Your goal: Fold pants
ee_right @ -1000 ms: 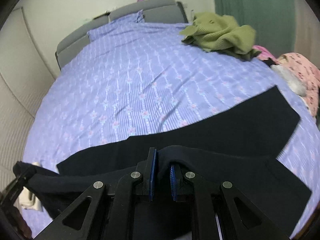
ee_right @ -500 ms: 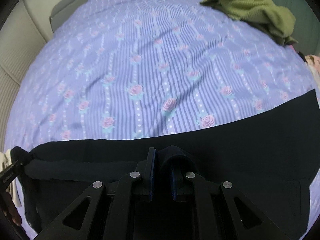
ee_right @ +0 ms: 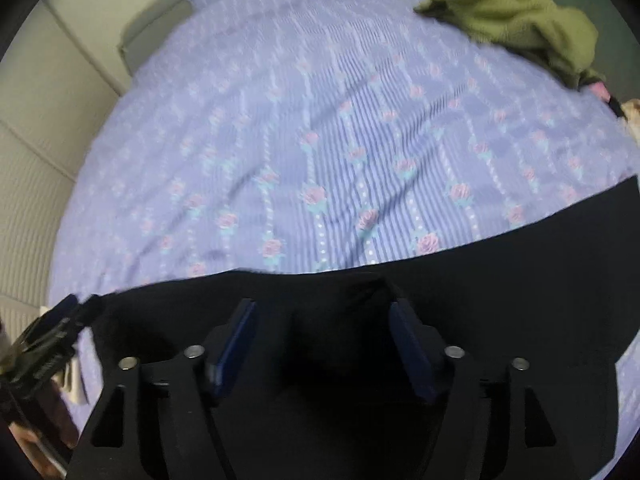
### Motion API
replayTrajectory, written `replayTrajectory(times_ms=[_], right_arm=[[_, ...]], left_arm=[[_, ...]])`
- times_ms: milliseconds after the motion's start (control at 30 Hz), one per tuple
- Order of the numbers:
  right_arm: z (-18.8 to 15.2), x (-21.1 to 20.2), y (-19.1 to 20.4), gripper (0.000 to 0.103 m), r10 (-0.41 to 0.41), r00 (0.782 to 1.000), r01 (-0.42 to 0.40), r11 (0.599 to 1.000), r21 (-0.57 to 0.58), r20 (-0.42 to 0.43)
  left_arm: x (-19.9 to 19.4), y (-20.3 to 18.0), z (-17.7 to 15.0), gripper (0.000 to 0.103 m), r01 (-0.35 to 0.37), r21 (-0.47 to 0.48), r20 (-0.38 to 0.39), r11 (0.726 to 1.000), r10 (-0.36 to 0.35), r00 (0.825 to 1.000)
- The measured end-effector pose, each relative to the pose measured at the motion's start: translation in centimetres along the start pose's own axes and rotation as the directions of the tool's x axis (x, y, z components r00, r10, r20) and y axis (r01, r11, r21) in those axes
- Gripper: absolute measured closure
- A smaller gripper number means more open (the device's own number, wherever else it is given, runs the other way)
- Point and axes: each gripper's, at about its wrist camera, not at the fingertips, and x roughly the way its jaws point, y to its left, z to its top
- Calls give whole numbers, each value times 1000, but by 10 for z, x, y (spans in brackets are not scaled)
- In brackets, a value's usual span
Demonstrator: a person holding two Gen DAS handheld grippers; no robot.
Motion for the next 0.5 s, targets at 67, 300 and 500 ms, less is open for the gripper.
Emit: replayTrajectory(times_ms=[67,300,500], right_arm=[[-6,-25,2,31,-7,999,9,999,-39,36],[-68,-111,-21,31,-159,977,174,980,-97,144],[-136,-151,-59,31,-207,974,217,969,-114,92]], left_arm=[[-19,-14,-6,23,15,55,16,998,-16,1000],[-90,-72,-45,18,88,209,72,974,-105,992],[-125,-137,-99,14,148,311,73,939,-179,981]])
